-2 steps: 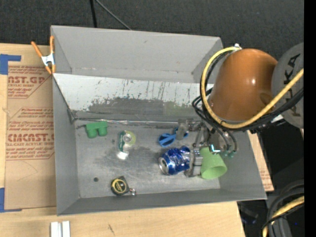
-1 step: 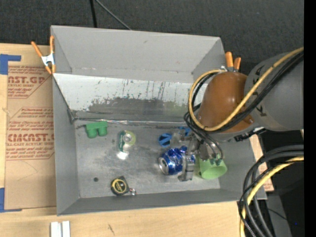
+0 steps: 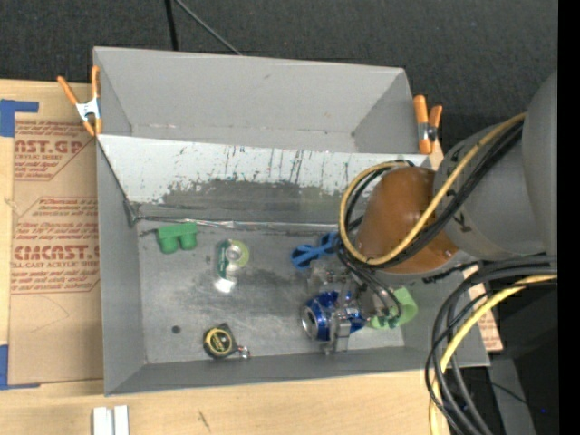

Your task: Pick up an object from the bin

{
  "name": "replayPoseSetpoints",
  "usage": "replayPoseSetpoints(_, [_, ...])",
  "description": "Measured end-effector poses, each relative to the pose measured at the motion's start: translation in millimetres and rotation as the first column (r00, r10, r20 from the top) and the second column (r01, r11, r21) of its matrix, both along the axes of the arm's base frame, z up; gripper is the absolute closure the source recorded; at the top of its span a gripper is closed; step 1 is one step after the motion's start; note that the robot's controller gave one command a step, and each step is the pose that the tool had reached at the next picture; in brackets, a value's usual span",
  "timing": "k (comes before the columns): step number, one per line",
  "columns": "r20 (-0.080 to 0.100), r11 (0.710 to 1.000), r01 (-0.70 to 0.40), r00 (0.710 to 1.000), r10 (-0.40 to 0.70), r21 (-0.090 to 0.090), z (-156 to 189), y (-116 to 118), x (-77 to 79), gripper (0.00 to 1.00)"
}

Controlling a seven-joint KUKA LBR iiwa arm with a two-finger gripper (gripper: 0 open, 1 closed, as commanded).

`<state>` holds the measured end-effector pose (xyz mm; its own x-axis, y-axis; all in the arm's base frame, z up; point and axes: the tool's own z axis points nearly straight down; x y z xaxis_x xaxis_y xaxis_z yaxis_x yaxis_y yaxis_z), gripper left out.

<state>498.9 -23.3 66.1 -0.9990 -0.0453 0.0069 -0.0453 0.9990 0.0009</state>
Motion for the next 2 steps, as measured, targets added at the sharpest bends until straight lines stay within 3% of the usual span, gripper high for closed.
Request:
replayPoseSetpoints(1, [0.006,1.000,0.000,1.000,0.000,0.000,3,0,2.2,1.00])
replayPoseSetpoints(2, [0.017,1.000,-0.001,1.000,0.001,-0.002,181,-15,20.3,1.00])
